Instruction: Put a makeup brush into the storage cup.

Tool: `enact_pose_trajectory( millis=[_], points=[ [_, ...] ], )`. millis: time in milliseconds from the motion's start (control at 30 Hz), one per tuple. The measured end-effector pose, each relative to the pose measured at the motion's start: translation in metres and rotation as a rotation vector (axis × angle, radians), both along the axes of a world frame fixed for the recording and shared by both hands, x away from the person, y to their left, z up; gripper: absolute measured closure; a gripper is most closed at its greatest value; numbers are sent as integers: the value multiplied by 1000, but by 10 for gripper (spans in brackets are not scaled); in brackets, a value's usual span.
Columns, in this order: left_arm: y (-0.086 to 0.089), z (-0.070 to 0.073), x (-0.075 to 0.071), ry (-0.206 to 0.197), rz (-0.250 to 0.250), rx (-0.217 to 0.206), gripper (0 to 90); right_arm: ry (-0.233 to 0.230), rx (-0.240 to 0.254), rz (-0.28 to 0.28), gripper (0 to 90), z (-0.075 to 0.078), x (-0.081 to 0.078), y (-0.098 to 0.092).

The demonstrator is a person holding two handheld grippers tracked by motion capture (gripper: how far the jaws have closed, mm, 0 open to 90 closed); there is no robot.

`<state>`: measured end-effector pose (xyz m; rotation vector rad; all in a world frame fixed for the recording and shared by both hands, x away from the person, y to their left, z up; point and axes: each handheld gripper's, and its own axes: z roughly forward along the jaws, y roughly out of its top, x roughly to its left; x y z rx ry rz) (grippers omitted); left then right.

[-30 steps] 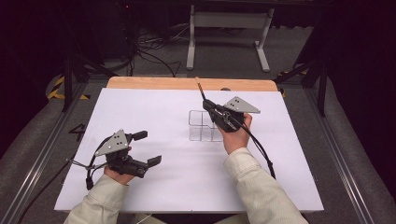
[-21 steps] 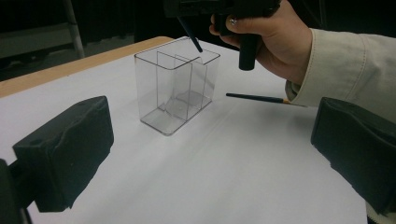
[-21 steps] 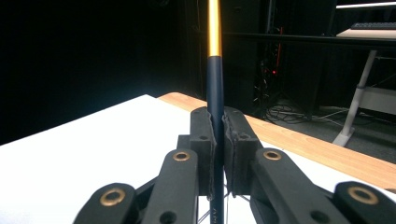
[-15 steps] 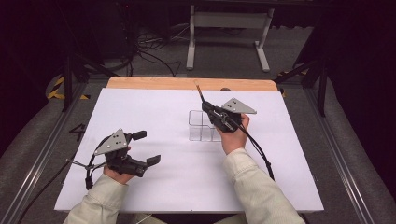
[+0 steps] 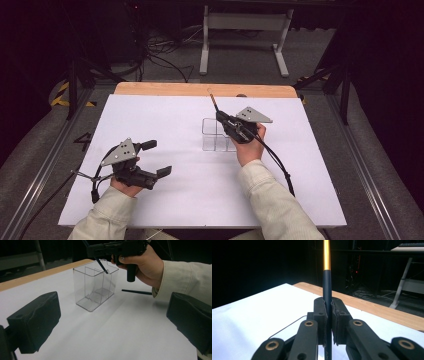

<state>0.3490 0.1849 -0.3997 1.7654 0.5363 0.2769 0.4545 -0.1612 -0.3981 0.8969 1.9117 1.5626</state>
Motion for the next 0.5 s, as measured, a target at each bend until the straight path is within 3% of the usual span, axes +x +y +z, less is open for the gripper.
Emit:
enact_pose_trajectory(
  millis=[500],
  points=[
    [0, 0, 0, -5, -3, 4, 1, 27, -17, -16, 833, -2, 0, -2]
  ],
)
